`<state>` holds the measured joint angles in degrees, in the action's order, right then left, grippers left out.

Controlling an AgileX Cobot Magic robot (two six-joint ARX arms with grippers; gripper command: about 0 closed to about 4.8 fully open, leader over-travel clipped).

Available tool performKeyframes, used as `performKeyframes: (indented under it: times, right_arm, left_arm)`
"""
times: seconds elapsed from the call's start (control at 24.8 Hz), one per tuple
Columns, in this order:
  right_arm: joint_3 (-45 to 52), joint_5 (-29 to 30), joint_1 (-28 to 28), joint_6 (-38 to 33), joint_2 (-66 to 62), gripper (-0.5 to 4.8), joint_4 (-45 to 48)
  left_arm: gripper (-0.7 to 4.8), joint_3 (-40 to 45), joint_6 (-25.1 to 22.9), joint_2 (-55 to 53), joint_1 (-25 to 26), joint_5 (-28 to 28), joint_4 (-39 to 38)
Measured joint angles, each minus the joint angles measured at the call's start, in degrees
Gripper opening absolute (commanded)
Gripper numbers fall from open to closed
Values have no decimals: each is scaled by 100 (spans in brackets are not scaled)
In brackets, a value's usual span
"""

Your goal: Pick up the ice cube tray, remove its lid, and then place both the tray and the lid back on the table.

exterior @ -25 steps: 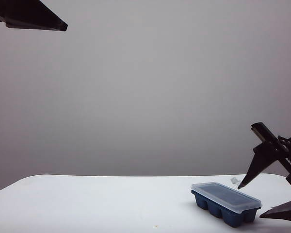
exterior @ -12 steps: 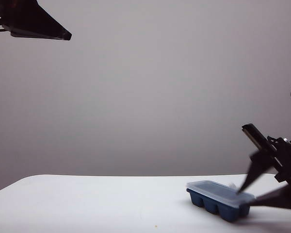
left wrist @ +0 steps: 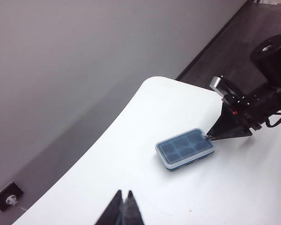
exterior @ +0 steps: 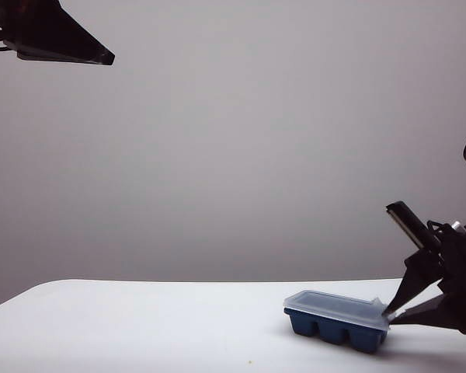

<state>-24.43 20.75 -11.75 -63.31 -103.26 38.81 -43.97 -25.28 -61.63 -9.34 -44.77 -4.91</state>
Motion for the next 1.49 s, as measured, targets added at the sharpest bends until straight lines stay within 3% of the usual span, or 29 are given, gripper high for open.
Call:
performKeyframes:
  times: [0.08,0.16,0.2,0.28,0.4,0.48,0.6,0.73,0.85,1.13,1.49]
  right_arm:
    - [-2,-9,4,2,0,-3,107]
    - [2,190,15,13,0,-4,214]
    - [2,315,22,15,0,-4,306]
    - [-4,664,26,2,2,-4,767]
    - [-264,1445,31,-31,2,-4,920]
    - [-391,1812,28,-37,4,-4,990]
    - [-448,1893,44,120,11,-4,811]
    - [-470,1639,111,883,11,0,-389]
    - [-463,1419,111,1139,9,149,-868]
    - [-498,1749,396,1200,11,149,-774]
    - [-498,1788,428,1414,31,159,-1615]
  left_arm:
    - [5,0,0,0,0,0,0]
    - [81,2,0,0,0,0,0]
    - [170,2,0,0,0,0,0]
    - [256,2,-127,0,0,0,2]
    - [301,2,-356,0,0,0,24]
    - [306,2,-439,0,2,0,26]
    - [306,0,-470,0,2,0,28]
    - [305,0,-470,0,2,0,-48]
    - [305,2,-470,0,2,2,-181]
    - [305,2,-470,0,2,9,-219]
    - [305,2,-470,2,2,20,-219]
